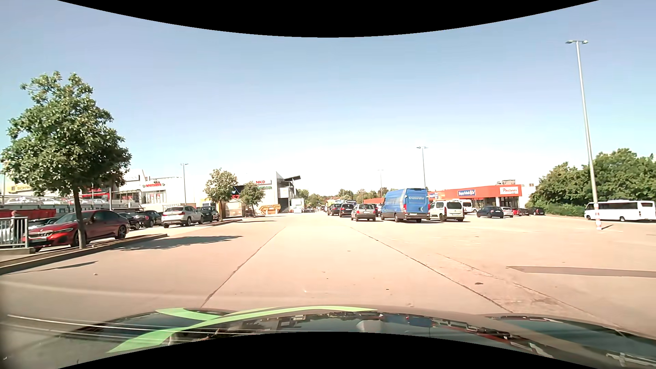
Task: Follow the waypoints while adhering to traffic rules and regulations
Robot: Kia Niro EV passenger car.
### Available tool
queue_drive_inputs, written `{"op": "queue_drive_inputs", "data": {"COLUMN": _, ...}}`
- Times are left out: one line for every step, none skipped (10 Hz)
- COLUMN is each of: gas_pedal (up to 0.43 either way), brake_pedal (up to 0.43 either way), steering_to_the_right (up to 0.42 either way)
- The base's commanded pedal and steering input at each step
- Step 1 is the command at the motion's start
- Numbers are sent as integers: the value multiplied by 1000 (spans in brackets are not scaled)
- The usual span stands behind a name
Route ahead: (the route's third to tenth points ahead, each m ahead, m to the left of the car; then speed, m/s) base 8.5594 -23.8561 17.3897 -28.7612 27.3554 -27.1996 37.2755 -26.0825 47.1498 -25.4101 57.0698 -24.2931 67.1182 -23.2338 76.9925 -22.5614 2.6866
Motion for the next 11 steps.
{"op": "queue_drive_inputs", "data": {"gas_pedal": 59, "brake_pedal": 0, "steering_to_the_right": 141}}
{"op": "queue_drive_inputs", "data": {"gas_pedal": 67, "brake_pedal": 0, "steering_to_the_right": 163}}
{"op": "queue_drive_inputs", "data": {"gas_pedal": 67, "brake_pedal": 0, "steering_to_the_right": 181}}
{"op": "queue_drive_inputs", "data": {"gas_pedal": 67, "brake_pedal": 0, "steering_to_the_right": 204}}
{"op": "queue_drive_inputs", "data": {"gas_pedal": 67, "brake_pedal": 0, "steering_to_the_right": 234}}
{"op": "queue_drive_inputs", "data": {"gas_pedal": 59, "brake_pedal": 0, "steering_to_the_right": 273}}
{"op": "queue_drive_inputs", "data": {"gas_pedal": 59, "brake_pedal": 0, "steering_to_the_right": 309}}
{"op": "queue_drive_inputs", "data": {"gas_pedal": 47, "brake_pedal": 0, "steering_to_the_right": 358}}
{"op": "queue_drive_inputs", "data": {"gas_pedal": 47, "brake_pedal": 0, "steering_to_the_right": 405}}
{"op": "queue_drive_inputs", "data": {"gas_pedal": 47, "brake_pedal": 0, "steering_to_the_right": 439}}
{"op": "queue_drive_inputs", "data": {"gas_pedal": 28, "brake_pedal": 0, "steering_to_the_right": 466}}
